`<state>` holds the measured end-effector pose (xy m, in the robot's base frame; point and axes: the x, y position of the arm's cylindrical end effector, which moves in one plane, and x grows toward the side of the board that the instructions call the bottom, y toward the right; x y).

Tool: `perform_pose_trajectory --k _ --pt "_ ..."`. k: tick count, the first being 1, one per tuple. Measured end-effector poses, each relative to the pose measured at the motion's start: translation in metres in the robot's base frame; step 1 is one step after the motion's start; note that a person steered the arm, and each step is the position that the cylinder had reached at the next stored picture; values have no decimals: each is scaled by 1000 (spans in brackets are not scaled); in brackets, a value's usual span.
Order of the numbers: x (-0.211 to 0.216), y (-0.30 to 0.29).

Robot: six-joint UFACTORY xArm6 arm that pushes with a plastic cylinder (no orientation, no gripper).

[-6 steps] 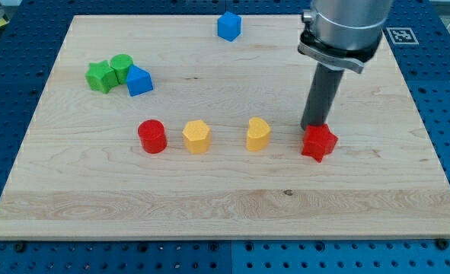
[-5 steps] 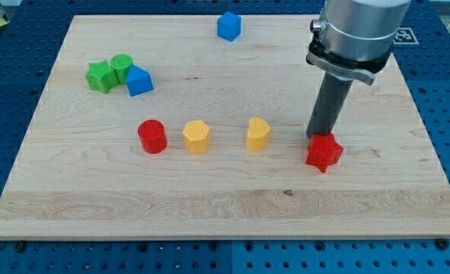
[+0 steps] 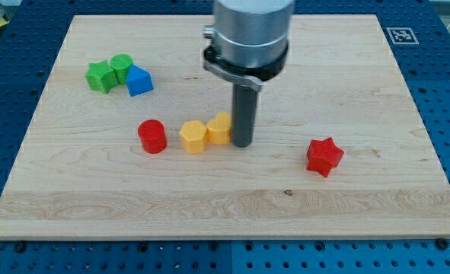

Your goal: Slide the yellow heart below the green star

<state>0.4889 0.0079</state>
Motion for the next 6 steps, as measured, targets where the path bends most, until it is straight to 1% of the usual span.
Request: perform_pose_trajectory --k 1,2,4,6 --pt "-1 -36" --pt "-11 -48" --pt "-50 -43" --pt "-70 -18"
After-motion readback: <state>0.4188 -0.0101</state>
